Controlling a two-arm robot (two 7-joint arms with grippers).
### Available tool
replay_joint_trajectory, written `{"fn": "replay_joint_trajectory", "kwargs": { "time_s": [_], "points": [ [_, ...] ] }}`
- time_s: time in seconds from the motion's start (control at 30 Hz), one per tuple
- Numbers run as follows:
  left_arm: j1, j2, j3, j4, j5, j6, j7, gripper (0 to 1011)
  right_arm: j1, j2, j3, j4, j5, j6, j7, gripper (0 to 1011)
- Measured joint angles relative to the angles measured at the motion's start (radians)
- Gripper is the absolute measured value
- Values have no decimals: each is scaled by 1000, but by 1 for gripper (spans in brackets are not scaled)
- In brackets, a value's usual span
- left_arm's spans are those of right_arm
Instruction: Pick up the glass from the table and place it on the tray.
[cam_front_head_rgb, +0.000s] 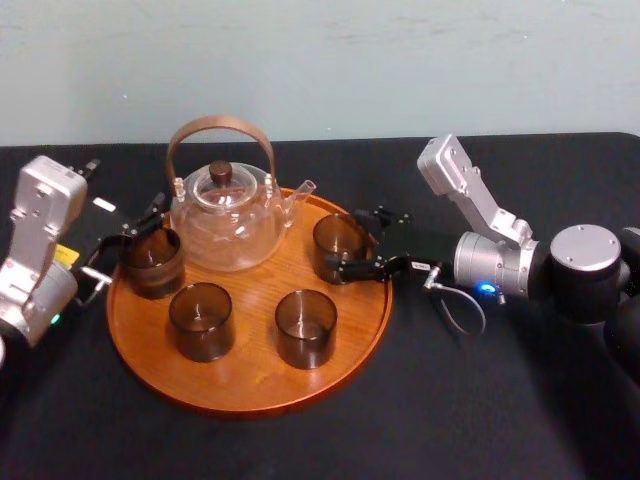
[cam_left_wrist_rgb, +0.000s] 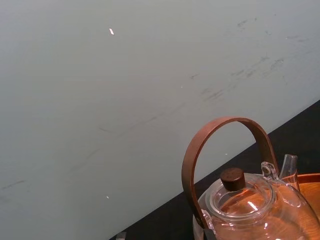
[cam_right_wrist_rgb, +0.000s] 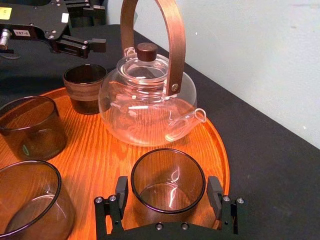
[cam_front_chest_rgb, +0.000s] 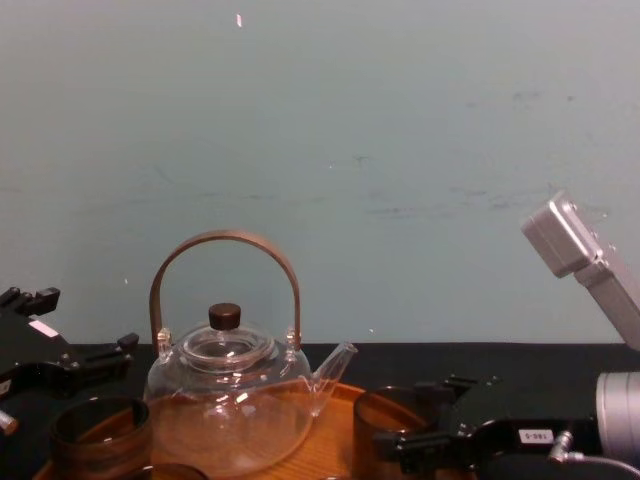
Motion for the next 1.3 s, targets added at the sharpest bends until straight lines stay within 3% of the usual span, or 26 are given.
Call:
{"fn": "replay_joint_trajectory", "kwargs": {
  "time_s": [0.2,0.43,0.97,1.17,1.3],
  "points": [
    [0,0,0,0,0,0,0,1001,-3,2,2,-3,3,0,6,1002],
    [0,0,0,0,0,0,0,1001,-27,31,22,-38,21,11,23,1002],
    [0,0,0,0,0,0,0,1001,-128,168,87,-221,106,29,47,1002],
    [0,0,0,0,0,0,0,1001,-164,198,124,-268,134,29,0,1002],
    [0,0,0,0,0,0,0,1001,-182,200,147,-278,143,29,-43,1002]
  ]
}}
